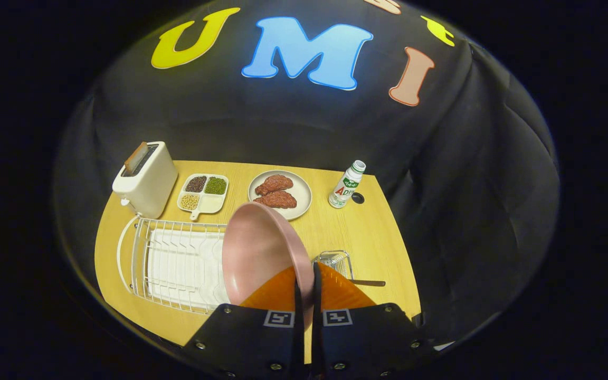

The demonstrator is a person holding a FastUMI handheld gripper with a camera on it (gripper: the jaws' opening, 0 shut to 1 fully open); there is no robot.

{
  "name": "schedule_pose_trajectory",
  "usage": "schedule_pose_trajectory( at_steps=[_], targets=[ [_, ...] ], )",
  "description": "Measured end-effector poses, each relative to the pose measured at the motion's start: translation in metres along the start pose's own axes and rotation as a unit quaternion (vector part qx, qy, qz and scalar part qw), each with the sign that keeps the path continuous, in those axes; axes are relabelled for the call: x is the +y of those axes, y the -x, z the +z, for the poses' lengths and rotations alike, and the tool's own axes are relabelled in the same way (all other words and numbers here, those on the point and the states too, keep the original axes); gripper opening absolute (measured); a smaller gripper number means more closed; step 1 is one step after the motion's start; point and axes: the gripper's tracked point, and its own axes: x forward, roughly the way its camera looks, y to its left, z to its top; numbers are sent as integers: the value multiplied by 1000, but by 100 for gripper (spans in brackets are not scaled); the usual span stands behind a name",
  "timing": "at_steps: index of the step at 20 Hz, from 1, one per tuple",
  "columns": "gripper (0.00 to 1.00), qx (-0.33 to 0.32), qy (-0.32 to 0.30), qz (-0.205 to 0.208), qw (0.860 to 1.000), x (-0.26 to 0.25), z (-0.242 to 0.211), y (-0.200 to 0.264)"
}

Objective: Take the plate from the dish rack, then take the spoon from the basket and place it into the plate.

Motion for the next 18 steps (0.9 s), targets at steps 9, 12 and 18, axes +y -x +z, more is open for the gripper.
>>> schedule_pose_trajectory(
  at_steps=[9,12,18],
  targets=[
    [5,3,-75,112,991,-39,-88,36],
    [5,32,-79,142,986,-41,-126,30],
    [5,93,-71,165,979,-37,-193,-4]
  ],
)
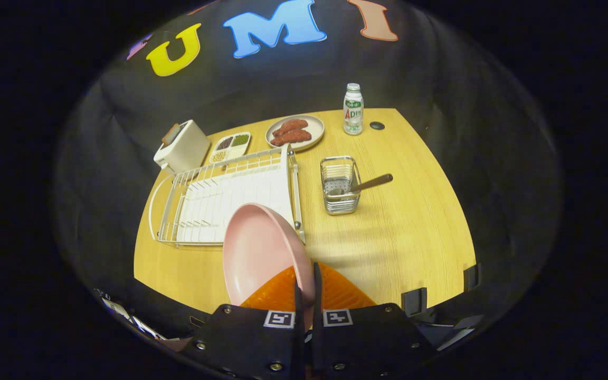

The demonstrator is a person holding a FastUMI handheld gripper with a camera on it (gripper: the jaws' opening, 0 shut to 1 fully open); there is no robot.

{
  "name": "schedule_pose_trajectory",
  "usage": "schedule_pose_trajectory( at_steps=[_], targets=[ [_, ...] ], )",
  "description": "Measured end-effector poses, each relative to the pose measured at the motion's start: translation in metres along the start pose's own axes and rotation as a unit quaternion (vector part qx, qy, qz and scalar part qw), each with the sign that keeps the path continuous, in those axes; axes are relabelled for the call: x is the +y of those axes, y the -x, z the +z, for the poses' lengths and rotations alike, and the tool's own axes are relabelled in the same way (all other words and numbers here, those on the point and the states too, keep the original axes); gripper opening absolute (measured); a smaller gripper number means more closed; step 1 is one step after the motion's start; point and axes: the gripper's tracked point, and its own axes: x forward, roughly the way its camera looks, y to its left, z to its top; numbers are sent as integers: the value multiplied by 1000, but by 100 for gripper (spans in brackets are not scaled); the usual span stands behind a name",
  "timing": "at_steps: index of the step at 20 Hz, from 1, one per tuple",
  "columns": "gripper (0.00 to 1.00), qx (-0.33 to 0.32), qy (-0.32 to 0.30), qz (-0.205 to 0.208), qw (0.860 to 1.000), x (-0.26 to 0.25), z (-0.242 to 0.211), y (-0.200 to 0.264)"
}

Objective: Take the plate from the dish rack, then take the spoon from the basket and place it into the plate.

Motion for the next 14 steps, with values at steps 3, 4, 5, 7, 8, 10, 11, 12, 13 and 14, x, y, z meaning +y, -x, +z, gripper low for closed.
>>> schedule_pose_trajectory(
  at_steps=[3,4,5,7,8,10,11,12,13,14],
  targets=[
    [5,39,3,17,999,5,-23,-26],
    [5,53,4,20,998,5,-30,-34],
    [5,68,6,19,997,6,-37,-41],
    [5,79,19,23,996,10,-43,-54],
    [5,81,24,26,996,12,-46,-61],
    [5,97,29,33,994,15,-55,-76],
    [5,107,18,52,993,20,-58,-80],
    [5,119,3,65,991,26,-63,-86],
    [5,129,-6,72,989,27,-66,-91],
    [5,133,-21,80,988,28,-67,-94]
  ],
)
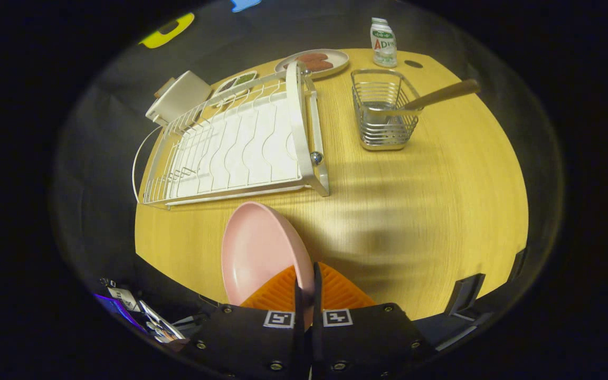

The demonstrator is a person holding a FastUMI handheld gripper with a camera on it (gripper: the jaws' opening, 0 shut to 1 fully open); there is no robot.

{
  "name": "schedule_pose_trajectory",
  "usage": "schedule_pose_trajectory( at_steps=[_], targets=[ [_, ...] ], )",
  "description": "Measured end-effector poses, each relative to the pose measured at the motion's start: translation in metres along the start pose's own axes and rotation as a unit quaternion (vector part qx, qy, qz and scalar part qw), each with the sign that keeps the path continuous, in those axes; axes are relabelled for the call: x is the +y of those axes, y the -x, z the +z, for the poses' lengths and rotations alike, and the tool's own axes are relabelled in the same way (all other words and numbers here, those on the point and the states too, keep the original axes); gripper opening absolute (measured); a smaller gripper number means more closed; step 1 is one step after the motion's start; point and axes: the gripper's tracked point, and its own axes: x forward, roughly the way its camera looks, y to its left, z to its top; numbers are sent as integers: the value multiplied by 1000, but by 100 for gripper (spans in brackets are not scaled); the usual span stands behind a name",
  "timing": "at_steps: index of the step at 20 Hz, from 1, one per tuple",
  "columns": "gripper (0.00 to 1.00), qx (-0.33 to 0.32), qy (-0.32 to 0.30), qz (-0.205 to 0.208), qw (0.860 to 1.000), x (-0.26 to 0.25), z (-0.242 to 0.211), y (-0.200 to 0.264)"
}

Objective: Take the plate from the dish rack, then take the spoon from the basket and place it into the plate.

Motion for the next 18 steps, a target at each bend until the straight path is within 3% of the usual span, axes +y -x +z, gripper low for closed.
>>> schedule_pose_trajectory(
  at_steps=[3,7,10,13,18],
  targets=[
    [6,-4,-20,8,1000,-9,3,-5],
    [15,-20,28,-52,998,-42,6,-2],
    [15,-98,56,-58,992,-42,29,20],
    [15,-186,82,-64,977,-44,49,51],
    [15,-279,68,-48,957,-54,68,89]
  ],
)
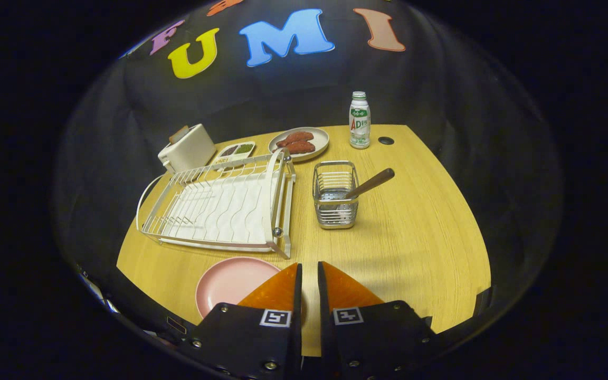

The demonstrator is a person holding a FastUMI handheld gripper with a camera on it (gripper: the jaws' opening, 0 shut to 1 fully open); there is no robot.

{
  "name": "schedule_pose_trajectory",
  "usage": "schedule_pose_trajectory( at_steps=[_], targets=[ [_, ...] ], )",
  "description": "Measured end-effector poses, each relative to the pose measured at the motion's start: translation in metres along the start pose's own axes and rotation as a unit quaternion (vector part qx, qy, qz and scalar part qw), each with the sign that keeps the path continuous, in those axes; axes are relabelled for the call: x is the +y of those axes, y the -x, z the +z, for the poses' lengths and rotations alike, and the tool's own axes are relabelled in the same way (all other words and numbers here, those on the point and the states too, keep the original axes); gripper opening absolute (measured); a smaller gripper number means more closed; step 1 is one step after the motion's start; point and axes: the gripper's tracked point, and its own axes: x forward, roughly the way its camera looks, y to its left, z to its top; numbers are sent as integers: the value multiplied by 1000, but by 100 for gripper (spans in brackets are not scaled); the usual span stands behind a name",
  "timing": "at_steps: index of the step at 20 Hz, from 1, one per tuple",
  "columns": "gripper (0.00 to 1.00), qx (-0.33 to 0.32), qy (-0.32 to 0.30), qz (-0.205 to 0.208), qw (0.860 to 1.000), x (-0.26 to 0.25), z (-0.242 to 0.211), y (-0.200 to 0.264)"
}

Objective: Take the plate from the dish rack, then take the spoon from the basket and place it into the plate.

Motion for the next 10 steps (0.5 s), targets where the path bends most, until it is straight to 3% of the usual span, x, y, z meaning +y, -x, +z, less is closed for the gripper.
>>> schedule_pose_trajectory(
  at_steps=[7,10],
  targets=[
    [15,-148,25,-13,989,-36,44,11],
    [15,-177,30,-11,984,-43,52,5]
  ],
)
